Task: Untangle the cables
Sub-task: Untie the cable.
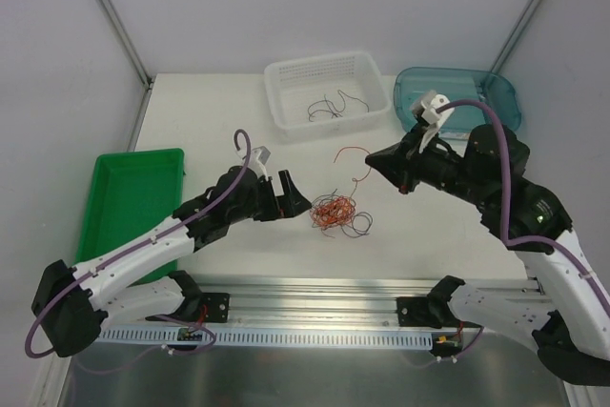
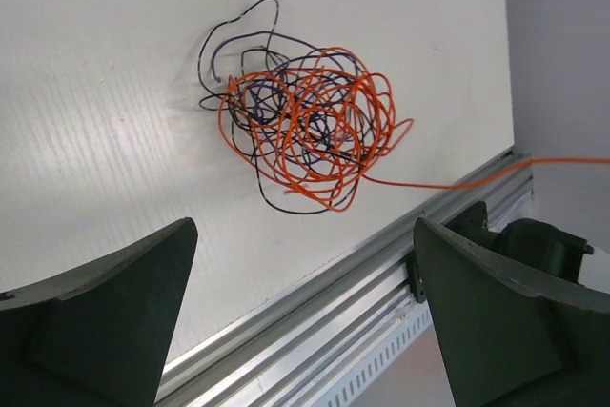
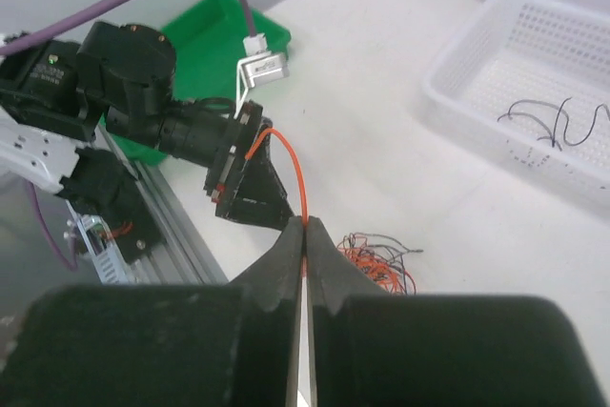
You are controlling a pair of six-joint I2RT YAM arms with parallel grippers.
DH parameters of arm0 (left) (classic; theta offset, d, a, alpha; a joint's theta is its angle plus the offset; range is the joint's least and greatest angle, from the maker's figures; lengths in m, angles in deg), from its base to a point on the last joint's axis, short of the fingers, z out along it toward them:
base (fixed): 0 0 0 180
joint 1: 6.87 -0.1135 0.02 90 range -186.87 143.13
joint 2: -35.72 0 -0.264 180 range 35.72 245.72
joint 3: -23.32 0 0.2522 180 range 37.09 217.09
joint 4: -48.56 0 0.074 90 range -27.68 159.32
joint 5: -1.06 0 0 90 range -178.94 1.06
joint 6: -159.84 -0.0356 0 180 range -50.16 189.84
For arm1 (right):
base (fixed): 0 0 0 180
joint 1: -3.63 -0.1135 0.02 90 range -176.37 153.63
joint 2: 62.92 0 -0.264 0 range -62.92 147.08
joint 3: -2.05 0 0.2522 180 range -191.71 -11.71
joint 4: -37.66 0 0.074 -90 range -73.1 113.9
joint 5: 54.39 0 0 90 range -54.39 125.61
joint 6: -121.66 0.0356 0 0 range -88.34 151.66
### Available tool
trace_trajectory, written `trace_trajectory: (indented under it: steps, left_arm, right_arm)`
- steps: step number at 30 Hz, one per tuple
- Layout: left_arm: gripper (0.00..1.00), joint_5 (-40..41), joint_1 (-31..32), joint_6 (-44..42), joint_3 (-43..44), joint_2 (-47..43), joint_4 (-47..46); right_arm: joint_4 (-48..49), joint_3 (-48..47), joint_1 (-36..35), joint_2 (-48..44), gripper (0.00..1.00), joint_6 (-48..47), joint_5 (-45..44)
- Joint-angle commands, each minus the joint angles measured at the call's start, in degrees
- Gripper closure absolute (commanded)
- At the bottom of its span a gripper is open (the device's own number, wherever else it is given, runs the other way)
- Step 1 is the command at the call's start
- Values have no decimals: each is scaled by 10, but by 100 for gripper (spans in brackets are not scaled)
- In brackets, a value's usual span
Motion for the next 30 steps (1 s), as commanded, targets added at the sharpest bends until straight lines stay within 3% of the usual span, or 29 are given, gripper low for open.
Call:
trace_trajectory:
  steps: [1,5,8,12,16,19,23,30]
  left_arm:
    - [1,1,-4,-30,-8,-43,-10]
    - [1,-12,-4,-70,-10,-49,-11]
    - [1,-46,-1,-94,-2,-38,-28]
    - [2,-83,8,-125,7,-10,-47]
    - [1,-98,34,-155,11,10,-87]
    - [1,-88,57,-184,15,19,-115]
    - [1,-71,69,-212,10,16,-144]
    - [1,-41,72,-234,-22,-29,-181]
  right_arm:
    - [-38,-44,-5,33,99,29,-37]
    - [25,-94,-7,28,99,43,-20]
    - [27,-162,-7,46,99,42,-49]
    - [155,-153,-8,16,99,30,-104]
    - [191,-223,-7,38,99,26,-147]
    - [248,-235,-7,54,99,44,-140]
    - [235,-280,-8,89,99,66,-114]
    - [331,-277,-7,86,99,47,-174]
